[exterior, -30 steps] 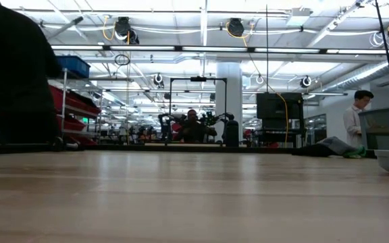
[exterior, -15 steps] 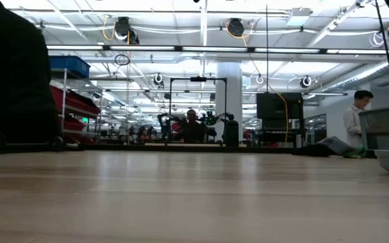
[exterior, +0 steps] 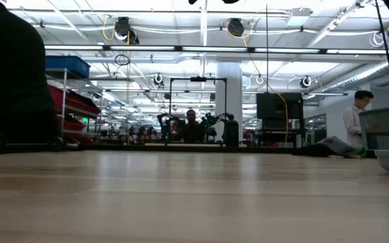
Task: Coil cords
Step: Coil the white cable wire onto the spool
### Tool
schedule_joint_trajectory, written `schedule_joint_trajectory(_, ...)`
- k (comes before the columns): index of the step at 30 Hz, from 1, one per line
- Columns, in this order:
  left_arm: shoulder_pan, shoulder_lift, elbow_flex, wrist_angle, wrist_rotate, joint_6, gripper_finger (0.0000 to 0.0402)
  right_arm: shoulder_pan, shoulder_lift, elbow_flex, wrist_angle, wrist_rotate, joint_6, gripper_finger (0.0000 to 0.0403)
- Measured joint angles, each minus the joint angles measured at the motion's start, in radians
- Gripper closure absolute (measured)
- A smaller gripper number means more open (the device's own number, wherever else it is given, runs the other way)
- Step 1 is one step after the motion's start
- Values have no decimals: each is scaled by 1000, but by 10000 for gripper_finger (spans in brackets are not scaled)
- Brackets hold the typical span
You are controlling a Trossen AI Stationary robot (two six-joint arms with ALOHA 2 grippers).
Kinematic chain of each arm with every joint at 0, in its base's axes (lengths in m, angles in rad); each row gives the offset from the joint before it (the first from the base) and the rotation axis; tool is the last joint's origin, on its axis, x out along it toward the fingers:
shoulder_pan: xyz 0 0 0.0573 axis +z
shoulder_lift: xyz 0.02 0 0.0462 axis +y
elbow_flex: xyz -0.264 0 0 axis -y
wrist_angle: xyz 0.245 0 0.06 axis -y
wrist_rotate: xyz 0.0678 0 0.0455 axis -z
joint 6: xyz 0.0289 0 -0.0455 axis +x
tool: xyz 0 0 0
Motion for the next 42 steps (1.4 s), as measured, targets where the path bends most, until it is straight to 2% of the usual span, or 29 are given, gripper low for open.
schedule_joint_trajectory(6, 30, 21, 0, -5, 1, -26, 400, 0, 0, 0, -3, -119, 44, 216)
schedule_joint_trajectory(9, 38, 18, 0, -3, 0, -56, 400, 1, 0, 0, -51, -108, 46, 216)
schedule_joint_trajectory(13, 36, 10, 0, -11, 13, -79, 400, 0, -27, 0, -209, 55, 50, 216)
schedule_joint_trajectory(17, 36, -2, 0, -34, 20, -82, 400, -2, -116, 0, -509, 233, 26, 216)
schedule_joint_trajectory(19, 36, -8, 0, -37, 20, -96, 400, -1, -173, 0, -660, 307, 64, 218)
schedule_joint_trajectory(22, 36, -24, 0, -65, 21, -120, 400, 11, -260, 0, -861, 374, 133, 228)
schedule_joint_trajectory(25, 36, -34, 0, -88, 22, -131, 400, 42, -316, 0, -956, 385, 182, 241)
schedule_joint_trajectory(29, 36, -35, 0, -89, 23, -131, 400, 97, -314, 0, -965, 376, 203, 253)
schedule_joint_trajectory(35, 36, -36, 0, -92, 23, -129, 400, 175, -243, -1, -940, 370, 294, 255)
schedule_joint_trajectory(42, 37, -36, 0, -87, 23, -110, 400, 230, -136, -2, -878, 432, 359, 212)
